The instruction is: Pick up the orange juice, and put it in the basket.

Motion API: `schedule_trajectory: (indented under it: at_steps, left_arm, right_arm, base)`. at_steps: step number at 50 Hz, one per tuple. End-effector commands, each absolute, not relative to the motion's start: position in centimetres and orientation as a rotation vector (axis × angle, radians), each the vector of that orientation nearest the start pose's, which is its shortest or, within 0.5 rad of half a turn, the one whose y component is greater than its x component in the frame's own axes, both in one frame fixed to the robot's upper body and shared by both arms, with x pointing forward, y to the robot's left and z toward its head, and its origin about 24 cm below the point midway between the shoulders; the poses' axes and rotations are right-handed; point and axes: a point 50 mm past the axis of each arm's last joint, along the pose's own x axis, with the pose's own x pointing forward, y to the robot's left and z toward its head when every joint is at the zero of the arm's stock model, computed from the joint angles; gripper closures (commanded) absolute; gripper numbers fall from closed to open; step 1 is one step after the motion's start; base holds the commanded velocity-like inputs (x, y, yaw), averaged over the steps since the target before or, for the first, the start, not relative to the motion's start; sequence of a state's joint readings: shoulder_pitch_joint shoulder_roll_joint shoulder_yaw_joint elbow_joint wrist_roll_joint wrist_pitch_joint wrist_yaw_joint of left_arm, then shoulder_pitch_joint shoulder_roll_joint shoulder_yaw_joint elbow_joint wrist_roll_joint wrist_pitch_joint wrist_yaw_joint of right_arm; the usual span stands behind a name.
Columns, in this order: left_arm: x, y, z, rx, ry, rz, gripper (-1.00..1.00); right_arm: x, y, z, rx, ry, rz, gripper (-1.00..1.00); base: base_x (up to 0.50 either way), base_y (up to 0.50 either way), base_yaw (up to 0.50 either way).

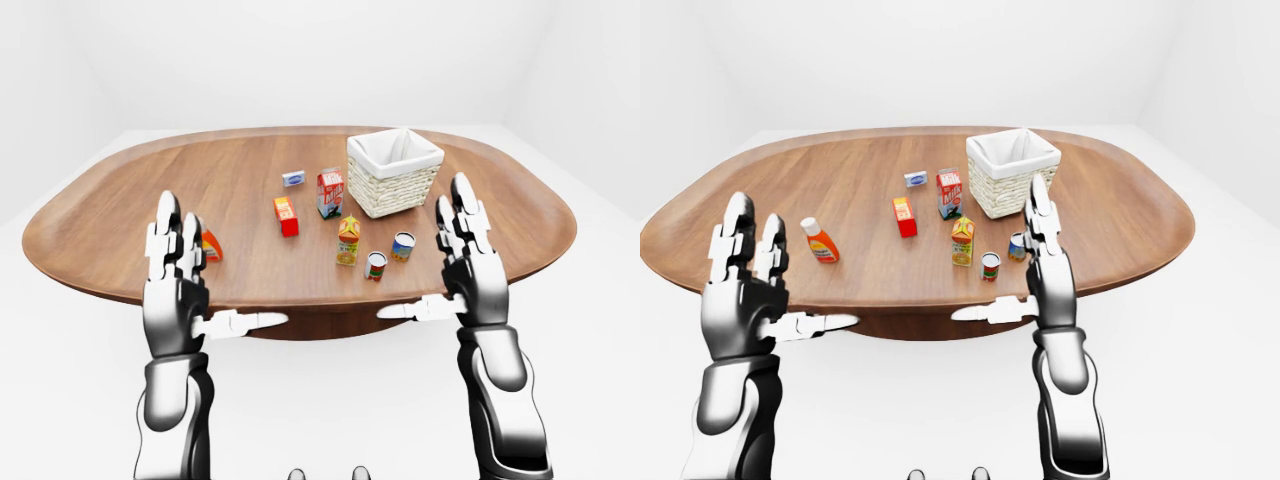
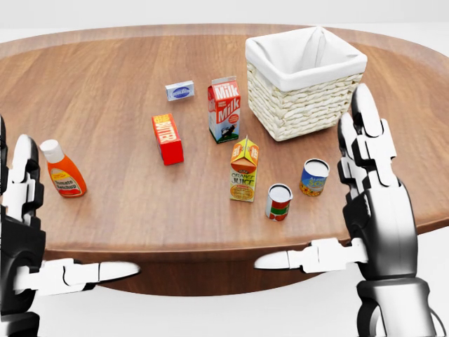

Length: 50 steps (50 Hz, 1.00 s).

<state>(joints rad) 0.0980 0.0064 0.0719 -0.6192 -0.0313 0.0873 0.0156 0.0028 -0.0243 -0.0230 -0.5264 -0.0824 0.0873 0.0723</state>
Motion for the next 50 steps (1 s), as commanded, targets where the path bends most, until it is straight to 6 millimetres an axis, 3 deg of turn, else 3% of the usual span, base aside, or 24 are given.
schedule_trajectory:
  at_steps: [1,11,23,35,50]
  left_arm:
    - [19.4,17.8,16.5,0.034,-0.498,0.141,-1.0]
    - [19.4,18.5,16.7,0.008,-0.512,0.171,-1.0]
    - [19.8,18.8,16.5,-0.005,-0.501,0.181,-1.0]
    - [20.0,18.9,16.2,-0.004,-0.49,0.187,-1.0]
    - [19.8,18.7,16.4,0.0,-0.497,0.187,-1.0]
  right_arm:
    - [21.1,-14.8,19.2,-0.147,-0.628,0.056,-1.0]
    - [20.3,-14.7,20.8,-0.2,-0.713,0.047,-1.0]
    - [17.8,-15.8,25.0,-0.249,-0.953,0.003,-1.0]
    - [18.7,-16.4,24.2,-0.246,-0.895,-0.022,-1.0]
    - [18.9,-17.0,24.0,-0.197,-0.881,-0.03,-1.0]
  base:
    - [0.0,0.0,0.0]
    - [0.0,0.0,0.0]
    - [0.0,0.0,0.0]
    - [0.02,0.0,0.0]
    - [0.43,0.0,0.0]
